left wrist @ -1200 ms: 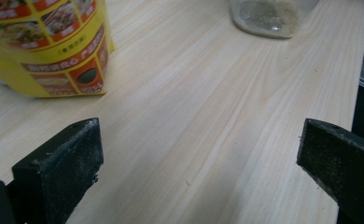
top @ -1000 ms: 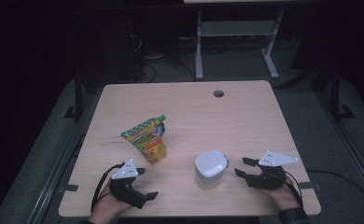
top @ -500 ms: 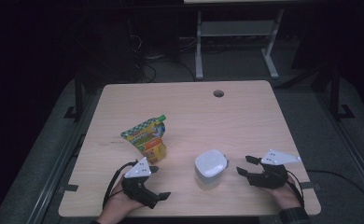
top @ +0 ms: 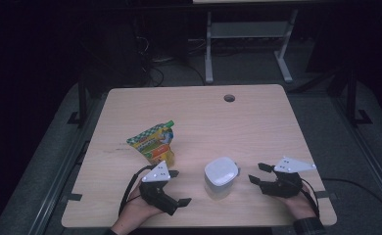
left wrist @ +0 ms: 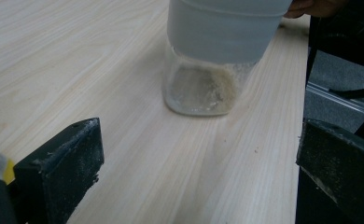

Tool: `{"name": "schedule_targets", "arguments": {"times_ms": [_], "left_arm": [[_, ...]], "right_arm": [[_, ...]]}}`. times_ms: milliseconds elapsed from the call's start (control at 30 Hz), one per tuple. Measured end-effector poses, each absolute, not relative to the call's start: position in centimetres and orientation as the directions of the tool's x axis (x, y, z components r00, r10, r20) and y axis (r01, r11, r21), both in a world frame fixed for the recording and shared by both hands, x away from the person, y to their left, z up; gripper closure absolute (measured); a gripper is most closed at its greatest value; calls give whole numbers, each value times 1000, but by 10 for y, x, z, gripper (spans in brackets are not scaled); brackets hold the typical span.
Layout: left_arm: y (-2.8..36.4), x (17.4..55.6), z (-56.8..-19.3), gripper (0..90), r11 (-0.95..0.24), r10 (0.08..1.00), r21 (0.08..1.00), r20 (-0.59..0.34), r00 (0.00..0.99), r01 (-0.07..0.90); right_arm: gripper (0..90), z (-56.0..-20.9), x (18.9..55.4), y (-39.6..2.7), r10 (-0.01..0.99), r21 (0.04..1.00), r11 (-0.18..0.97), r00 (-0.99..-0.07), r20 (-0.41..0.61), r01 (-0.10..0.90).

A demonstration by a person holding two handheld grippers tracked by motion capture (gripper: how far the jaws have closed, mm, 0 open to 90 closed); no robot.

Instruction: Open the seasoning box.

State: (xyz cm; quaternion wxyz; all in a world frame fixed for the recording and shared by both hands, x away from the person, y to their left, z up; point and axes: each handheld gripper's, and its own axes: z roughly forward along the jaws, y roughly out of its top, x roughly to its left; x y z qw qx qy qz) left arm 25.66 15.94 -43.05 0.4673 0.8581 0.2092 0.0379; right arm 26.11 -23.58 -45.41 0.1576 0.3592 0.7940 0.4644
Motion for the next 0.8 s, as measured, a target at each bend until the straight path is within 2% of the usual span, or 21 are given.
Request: {"name": "schedule_targets", "arguments": {"times_ms": [400,800], "left_arm": [[141,263,-424,1,-453,365,835,-146,919,313],[122,268,-420,1,-459,332,846,-118,936,270]], "right_arm": [[395,-455,262,-236,722,851,309,-687,81,425],[390,-455,262,-237,723,854,306,-686,78,421]]}}
